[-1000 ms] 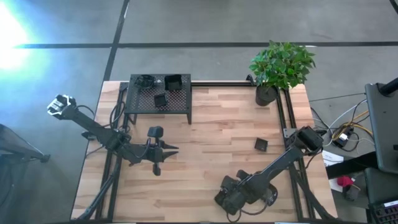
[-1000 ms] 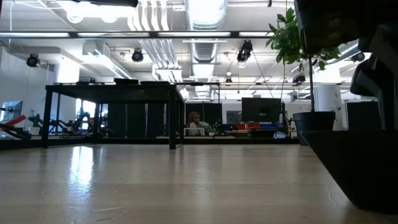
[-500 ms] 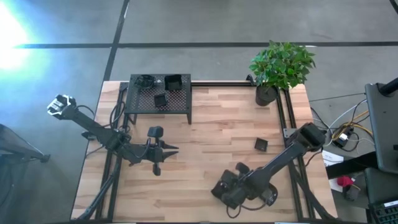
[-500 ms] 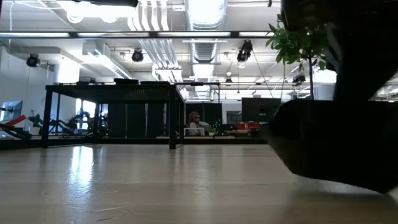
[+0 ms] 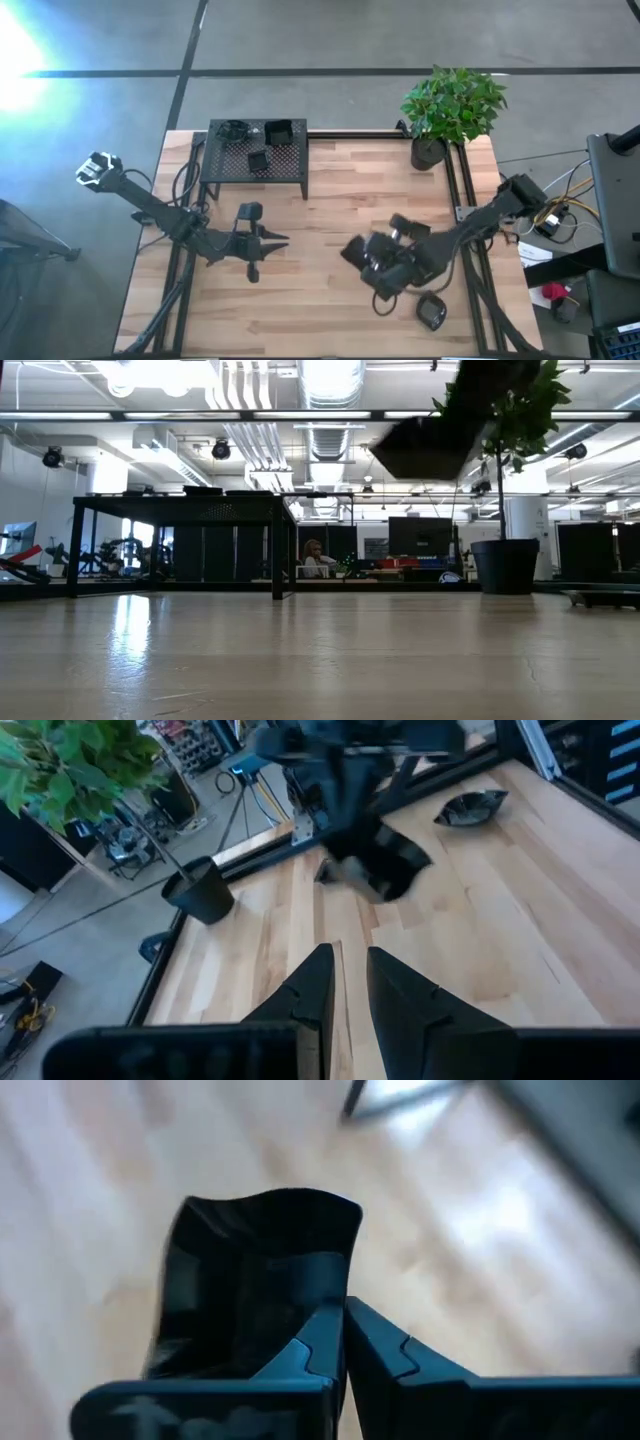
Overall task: Pick & Place Mini shaped plates
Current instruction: Stack the distorted square plate on top of the stacked distorted square plate on the shelf
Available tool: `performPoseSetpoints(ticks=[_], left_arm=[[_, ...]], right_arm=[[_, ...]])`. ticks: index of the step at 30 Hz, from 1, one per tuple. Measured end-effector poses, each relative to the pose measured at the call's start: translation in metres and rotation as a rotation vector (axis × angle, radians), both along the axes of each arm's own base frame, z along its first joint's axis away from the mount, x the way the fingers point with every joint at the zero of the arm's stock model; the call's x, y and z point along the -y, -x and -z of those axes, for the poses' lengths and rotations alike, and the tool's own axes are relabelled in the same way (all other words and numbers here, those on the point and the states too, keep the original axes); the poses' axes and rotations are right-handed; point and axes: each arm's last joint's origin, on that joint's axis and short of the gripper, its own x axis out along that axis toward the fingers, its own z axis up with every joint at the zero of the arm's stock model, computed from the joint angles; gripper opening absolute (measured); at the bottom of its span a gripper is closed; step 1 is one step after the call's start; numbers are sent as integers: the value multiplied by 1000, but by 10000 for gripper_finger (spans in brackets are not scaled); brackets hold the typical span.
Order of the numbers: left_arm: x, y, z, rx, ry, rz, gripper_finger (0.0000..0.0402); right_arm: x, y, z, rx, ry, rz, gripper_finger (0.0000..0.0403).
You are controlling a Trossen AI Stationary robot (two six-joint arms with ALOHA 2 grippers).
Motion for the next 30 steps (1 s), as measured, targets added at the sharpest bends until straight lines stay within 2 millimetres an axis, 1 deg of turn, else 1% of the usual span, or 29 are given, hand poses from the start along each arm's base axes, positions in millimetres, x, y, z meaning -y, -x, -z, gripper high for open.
performPoseSetpoints(ticks=[2, 6, 11, 15, 20, 25, 30], left_arm=[[0, -1, -2, 17, 9, 0, 59], [0, -1, -5, 56, 23, -22, 59], [-4, -3, -9, 98, 14, -120, 65], [-10, -8, -9, 111, 18, -159, 84], [-16, -20, -6, 122, -17, -197, 103], [-21, -34, -3, 165, -17, -248, 105], [-26, -48, 0, 216, 9, -288, 106]], right_arm=[[10, 1, -10, 37, 71, 4, 11], [30, 0, -24, 58, 193, 10, 11], [50, -6, -29, 38, 299, 21, 11], [63, -14, -33, 40, 354, 26, 11], [71, -27, -39, 55, 407, -32, 11], [72, -41, -49, 112, 465, -99, 11], [72, -47, -55, 145, 497, -126, 11]])
